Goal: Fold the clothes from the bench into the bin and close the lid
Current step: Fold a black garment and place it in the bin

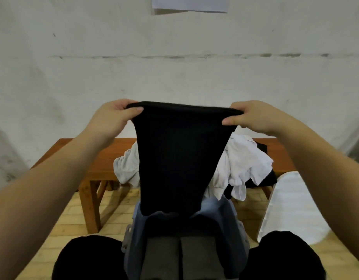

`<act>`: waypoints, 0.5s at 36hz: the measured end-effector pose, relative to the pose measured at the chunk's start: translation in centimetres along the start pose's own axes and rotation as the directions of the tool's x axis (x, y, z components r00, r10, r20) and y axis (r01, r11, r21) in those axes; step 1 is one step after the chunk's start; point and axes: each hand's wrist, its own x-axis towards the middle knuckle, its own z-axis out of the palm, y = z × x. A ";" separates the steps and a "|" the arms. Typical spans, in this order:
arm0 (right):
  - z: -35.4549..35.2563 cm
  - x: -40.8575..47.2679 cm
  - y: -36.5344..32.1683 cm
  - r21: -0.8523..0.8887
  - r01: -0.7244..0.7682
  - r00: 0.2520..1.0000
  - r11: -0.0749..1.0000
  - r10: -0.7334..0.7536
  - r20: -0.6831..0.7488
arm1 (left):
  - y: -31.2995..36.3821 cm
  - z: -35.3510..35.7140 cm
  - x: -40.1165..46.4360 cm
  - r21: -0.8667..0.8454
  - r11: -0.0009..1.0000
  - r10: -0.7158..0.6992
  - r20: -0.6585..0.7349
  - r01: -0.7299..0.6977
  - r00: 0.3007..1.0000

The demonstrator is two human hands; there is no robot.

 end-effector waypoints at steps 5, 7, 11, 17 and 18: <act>0.8 1.0 0.6 0.168 -0.017 0.999 0.986 0.023 -0.035 | -0.3 -1.3 1.7 0.067 0.998 -0.015 0.023 0.013 1.000; 1.2 1.6 0.6 0.286 -0.034 0.999 0.958 0.041 -0.017 | -0.3 -1.2 2.2 0.052 0.998 -0.045 0.039 0.043 0.998; 1.1 3.4 1.1 0.442 -0.051 0.999 0.895 0.054 0.006 | -0.4 -1.1 3.6 -0.052 0.993 -0.100 0.075 0.104 0.992; 1.1 7.6 1.3 0.475 -0.081 0.994 0.876 0.103 -0.021 | -1.3 -0.2 7.9 -0.082 0.977 -0.190 0.074 0.196 0.979; 1.3 8.8 1.5 0.475 -0.090 0.992 0.876 0.121 -0.036 | -1.7 0.1 9.0 -0.085 0.973 -0.206 0.077 0.213 0.975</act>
